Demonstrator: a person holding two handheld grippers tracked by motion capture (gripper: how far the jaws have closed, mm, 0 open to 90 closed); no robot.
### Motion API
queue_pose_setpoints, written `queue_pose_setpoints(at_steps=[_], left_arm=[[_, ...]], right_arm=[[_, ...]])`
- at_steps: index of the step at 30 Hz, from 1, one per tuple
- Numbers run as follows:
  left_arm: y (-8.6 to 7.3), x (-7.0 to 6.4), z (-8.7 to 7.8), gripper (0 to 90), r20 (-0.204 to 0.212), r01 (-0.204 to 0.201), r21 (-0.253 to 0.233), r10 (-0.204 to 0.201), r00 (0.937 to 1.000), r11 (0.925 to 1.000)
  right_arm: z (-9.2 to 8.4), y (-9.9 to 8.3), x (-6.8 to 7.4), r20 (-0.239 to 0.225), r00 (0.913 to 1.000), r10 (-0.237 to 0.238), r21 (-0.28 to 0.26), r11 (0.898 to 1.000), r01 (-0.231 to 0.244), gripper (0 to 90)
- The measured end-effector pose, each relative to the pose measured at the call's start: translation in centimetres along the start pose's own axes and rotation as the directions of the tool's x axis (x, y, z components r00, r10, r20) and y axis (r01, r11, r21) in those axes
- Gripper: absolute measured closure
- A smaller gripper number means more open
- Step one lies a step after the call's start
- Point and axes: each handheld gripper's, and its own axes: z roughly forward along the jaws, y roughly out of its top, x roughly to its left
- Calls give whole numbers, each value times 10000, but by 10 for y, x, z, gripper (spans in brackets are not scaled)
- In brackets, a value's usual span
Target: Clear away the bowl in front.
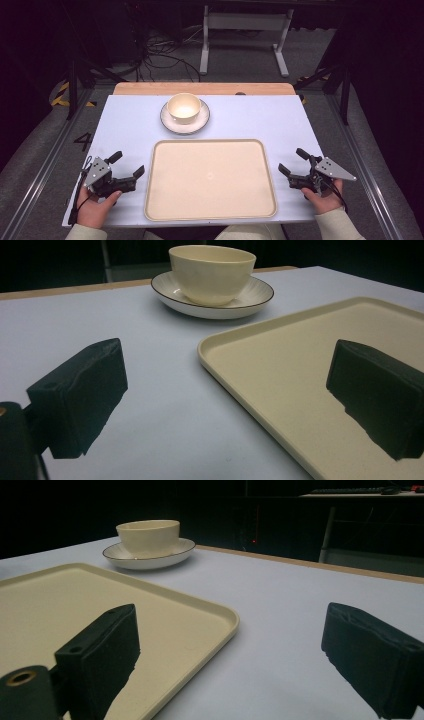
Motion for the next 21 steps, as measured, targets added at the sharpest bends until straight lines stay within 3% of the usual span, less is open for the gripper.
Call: queue_pose_setpoints(at_steps=[13, 21], left_arm=[[2, -2, 0, 61, -224, -154, 287, 160, 9996, 9995], [8, -5, -2, 54, -129, -123, 66, 124, 9998, 9999]], right_arm=[[0, 0, 0, -183, 9998, -68, 35, 10000, 68, 83], [1, 1, 0, -356, 9993, -103, 161, 9998, 109, 64]])
